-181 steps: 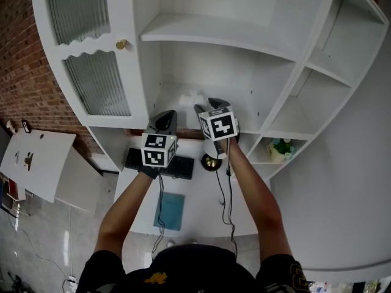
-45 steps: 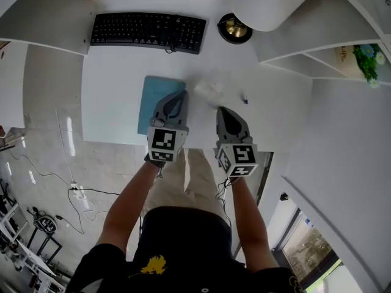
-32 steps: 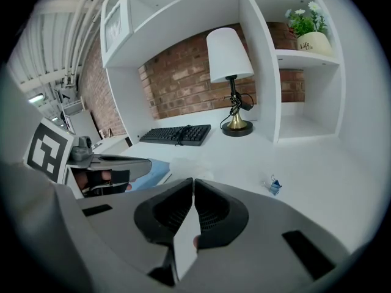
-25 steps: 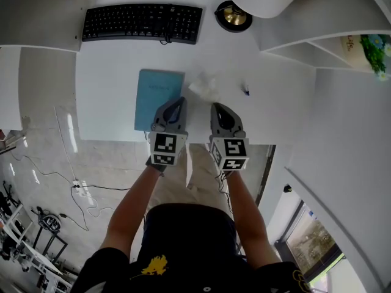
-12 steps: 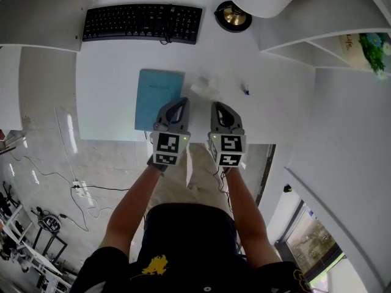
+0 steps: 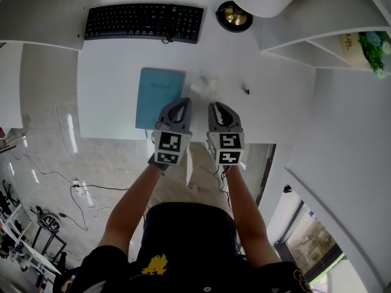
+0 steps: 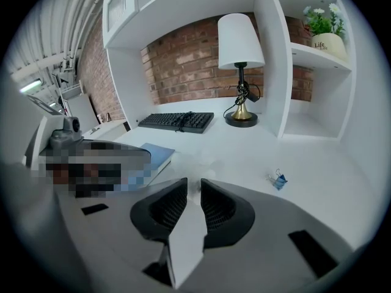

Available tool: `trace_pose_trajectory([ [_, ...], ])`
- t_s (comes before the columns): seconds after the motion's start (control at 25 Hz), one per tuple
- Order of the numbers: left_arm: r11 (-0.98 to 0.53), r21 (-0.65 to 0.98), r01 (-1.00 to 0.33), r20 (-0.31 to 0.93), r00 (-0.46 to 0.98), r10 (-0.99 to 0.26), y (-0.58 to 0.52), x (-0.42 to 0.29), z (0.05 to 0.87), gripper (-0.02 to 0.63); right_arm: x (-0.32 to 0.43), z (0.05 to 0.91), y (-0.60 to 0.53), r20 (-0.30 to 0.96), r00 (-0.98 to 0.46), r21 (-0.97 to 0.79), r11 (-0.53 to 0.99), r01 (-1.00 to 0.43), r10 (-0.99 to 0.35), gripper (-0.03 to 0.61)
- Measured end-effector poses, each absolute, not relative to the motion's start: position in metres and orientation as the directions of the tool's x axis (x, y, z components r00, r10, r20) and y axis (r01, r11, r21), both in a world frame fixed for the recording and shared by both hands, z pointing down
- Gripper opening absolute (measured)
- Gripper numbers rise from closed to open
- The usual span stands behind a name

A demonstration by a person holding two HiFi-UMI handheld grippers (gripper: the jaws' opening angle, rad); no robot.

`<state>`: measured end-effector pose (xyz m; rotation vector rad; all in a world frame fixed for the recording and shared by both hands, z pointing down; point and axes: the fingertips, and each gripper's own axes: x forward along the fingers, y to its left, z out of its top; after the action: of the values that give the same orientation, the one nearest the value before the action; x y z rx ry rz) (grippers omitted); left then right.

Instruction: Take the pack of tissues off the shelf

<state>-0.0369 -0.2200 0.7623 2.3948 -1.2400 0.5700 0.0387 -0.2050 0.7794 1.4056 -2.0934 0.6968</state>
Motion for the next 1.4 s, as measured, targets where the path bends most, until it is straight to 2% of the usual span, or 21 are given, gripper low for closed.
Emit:
trace_pose_trajectory([
  [0.2,-0.532,0.148,-0.834,0.52,0.523,-0.675,-0.216,-0.041,0.761,0.014,0.038,0.784,-0.2,0.685,-0.319,-0.114,0.336,-0.935,-0.655,0.114],
  [0.32,-0.543,0.135,-0.829,0.526,0.524,-0.67,-0.213,-0.044,0.757,0.014,0.038,0.784,-0.201,0.688,-0.316,-0.097,0.348,-0.932,-0.653,0.181],
  [0.68,-0.557,0.096,-0.825,0.529,0.516,-0.674,-0.203,-0.062,0.725,0.014,0.042,0.749,-0.193,0.691,-0.336,-0.08,0.394,-0.916,-0.641,0.184],
  [0.88,-0.539,0.082,-0.838,0.506,0.501,-0.702,-0.209,-0.071,0.693,0.014,0.06,0.713,-0.206,0.672,-0.327,-0.06,0.392,-0.918,-0.664,0.121],
  [1.04,-0.577,0.03,-0.816,0.477,0.519,-0.709,-0.218,-0.069,0.662,0.014,0.067,0.676,-0.216,0.642,-0.331,-0.044,0.398,-0.916,-0.692,0.098],
  [1.2,-0.568,0.01,-0.823,0.42,0.518,-0.745,-0.236,-0.072,0.618,0.014,0.072,0.626,-0.229,0.568,-0.342,-0.044,0.387,-0.921,-0.749,0.035],
  [1.4,-0.516,0.019,-0.856,0.348,0.49,-0.8,-0.255,-0.081,0.565,0.014,0.075,0.558,-0.247,0.456,-0.358,-0.061,0.373,-0.926,-0.815,0.008],
])
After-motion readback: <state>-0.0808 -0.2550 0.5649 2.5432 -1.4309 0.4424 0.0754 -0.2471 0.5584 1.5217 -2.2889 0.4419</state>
